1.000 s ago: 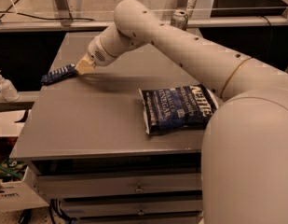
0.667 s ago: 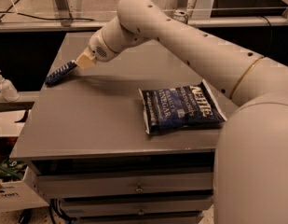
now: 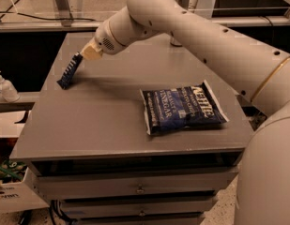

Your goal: Pick rxbar blueberry

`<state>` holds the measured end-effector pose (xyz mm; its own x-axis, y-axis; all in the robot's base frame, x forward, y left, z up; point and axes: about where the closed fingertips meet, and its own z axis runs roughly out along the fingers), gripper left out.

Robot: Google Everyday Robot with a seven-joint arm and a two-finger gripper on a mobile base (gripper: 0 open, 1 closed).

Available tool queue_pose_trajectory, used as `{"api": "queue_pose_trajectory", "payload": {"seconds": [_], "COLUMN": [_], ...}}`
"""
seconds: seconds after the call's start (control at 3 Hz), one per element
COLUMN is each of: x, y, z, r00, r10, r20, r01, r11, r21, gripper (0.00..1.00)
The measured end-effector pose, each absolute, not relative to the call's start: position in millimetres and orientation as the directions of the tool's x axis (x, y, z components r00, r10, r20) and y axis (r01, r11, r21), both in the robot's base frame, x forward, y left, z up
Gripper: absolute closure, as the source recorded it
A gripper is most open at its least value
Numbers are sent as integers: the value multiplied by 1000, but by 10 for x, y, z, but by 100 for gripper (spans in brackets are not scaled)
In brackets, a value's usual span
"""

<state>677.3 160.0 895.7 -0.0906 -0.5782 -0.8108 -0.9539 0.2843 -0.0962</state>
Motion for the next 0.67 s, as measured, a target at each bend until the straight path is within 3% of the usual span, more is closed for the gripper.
{"api": "queue_pose_trajectory", "payload": {"seconds": [0.67], "x": [6839], "y": [1333], "z": [9144], "r00": [-80], "r10": [-562], "r20": [-823], "r01": [-931], "r11": [337], "r21": [-140], "gripper": [100]}}
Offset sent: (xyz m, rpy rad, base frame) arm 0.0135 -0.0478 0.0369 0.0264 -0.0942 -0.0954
